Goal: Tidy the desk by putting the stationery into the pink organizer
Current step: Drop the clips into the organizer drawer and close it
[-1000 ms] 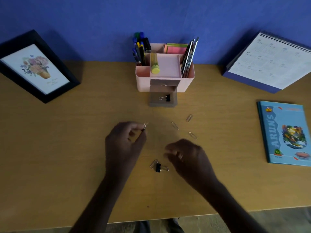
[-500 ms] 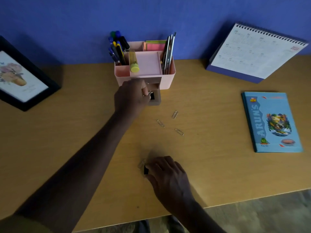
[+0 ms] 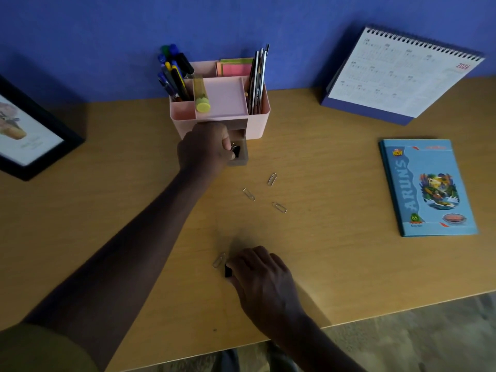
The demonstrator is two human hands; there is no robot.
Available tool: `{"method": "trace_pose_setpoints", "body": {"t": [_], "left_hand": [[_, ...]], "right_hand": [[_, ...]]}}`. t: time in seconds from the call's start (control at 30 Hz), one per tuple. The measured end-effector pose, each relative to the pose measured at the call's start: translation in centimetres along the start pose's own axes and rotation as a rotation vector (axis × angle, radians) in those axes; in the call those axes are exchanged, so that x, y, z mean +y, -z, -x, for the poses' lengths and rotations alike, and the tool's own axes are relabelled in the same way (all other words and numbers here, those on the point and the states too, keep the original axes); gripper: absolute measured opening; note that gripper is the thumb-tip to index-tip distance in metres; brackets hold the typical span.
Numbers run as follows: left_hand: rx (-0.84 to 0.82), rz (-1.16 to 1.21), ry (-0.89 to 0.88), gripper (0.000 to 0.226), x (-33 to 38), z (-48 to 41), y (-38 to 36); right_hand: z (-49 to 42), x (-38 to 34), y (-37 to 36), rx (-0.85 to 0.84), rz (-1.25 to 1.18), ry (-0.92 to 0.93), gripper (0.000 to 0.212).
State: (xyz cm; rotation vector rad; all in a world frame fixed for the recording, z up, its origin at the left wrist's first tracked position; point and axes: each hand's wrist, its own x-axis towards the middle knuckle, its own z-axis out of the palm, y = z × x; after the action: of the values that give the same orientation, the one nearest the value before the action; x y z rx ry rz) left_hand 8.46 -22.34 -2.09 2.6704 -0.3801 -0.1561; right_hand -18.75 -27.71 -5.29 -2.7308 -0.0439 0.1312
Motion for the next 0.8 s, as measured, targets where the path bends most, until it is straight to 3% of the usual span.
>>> {"method": "trace_pose_setpoints", "body": {"t": [0.27,0.5,0.7,0.8], "left_hand": [[0.048,0.081,0.011,0.015,-0.5,1.2,1.3],[0.281,0.353,0.219,0.038,-5.2,5.9,2.5],[0.211,0.586,0.393,0.014,-5.9,8.5,0.8],[0.202,0.633,0.373,0.019,-5.3,8.7,0.2]], "right_hand": [[-0.2,0.0,0.0,-0.029,0.024,0.031,0.019],[-3.6,1.9,3.3,0.072,-0.085,-0.118,0.031],[-12.0,3.3,8.4,0.267,-0.108,-0.109,0.029],[-16.9,3.1,9.2,0.307,-0.041,-0.040,0.024]]}}
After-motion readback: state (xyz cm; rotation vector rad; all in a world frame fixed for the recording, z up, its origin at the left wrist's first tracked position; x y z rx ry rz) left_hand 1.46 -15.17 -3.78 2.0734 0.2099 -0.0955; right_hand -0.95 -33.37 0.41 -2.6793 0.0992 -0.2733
